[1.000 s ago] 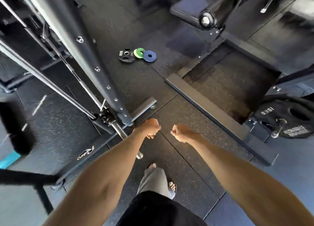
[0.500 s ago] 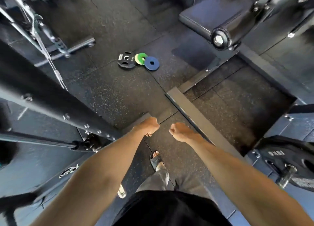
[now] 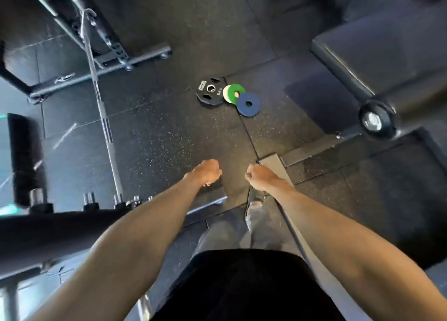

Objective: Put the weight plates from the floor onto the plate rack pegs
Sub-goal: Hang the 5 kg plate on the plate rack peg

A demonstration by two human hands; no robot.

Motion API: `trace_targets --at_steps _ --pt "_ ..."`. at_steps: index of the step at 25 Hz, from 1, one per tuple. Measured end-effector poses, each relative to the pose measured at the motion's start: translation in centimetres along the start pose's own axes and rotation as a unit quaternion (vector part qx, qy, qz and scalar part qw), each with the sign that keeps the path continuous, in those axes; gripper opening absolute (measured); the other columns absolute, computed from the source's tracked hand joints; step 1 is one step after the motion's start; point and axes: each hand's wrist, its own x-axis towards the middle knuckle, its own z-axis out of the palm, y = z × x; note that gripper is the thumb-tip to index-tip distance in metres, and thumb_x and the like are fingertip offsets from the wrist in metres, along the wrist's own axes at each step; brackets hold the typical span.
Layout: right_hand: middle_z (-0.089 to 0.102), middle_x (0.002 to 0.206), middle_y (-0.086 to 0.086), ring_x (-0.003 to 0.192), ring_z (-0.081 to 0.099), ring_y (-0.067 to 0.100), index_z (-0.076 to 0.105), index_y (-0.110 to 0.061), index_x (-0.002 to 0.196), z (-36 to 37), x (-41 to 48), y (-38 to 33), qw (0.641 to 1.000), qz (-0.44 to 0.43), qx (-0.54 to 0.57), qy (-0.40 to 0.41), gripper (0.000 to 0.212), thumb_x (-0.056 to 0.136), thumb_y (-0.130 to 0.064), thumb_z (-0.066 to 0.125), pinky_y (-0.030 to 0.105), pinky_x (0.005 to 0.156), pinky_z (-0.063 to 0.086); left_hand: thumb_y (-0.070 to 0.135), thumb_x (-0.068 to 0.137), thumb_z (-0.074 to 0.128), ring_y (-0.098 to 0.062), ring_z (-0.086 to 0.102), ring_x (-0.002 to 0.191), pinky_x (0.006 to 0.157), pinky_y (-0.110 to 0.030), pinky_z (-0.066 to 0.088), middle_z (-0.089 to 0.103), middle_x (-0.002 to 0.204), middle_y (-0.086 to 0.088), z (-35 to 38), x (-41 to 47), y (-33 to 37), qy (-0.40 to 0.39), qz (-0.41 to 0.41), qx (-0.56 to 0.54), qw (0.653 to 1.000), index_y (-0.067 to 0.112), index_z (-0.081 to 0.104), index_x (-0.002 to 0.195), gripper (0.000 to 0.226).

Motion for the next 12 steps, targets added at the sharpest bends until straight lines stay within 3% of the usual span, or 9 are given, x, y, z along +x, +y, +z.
trace_targets --at_steps 2,7,12 --pt "0.07 0.102 0.013 0.103 0.065 0.032 0.061 -0.016 0.095 -3.7 4.3 -0.8 0.999 -0.008 -0.023 -0.021 0.027 0.099 -0.034 0.042 0.034 0.08 0.048 0.022 0.102 0.043 -0.031 0.071 0.089 0.083 -0.039 0.057 0.072 0.098 -0.019 -3.0 2.7 1.3 0.024 -0.016 -0.014 0.999 0.002 0.061 0.107 0.028" --pt "0.067 0.111 0.012 0.107 0.063 0.033 0.062 -0.011 0.111 -11.8 12.3 -4.6 0.994 -0.062 -0.069 -0.051 0.03 0.102 -0.031 0.042 0.038 0.085 0.051 0.023 0.099 0.045 -0.032 0.068 0.097 0.087 -0.039 0.054 0.071 0.104 -0.016 -10.1 9.0 3.5 0.05 -0.049 -0.065 0.995 0.007 0.061 0.112 0.026" --pt "0.066 0.113 0.014 0.107 0.06 0.034 0.061 -0.011 0.11 -18.4 23.0 -7.9 0.99 -0.078 -0.097 -0.063 0.028 0.102 -0.032 0.044 0.041 0.086 0.05 0.023 0.098 0.044 -0.041 0.065 0.101 0.087 -0.043 0.051 0.067 0.112 -0.026 -17.4 17.4 3.4 0.077 -0.061 -0.114 0.989 0.002 0.057 0.121 0.033"
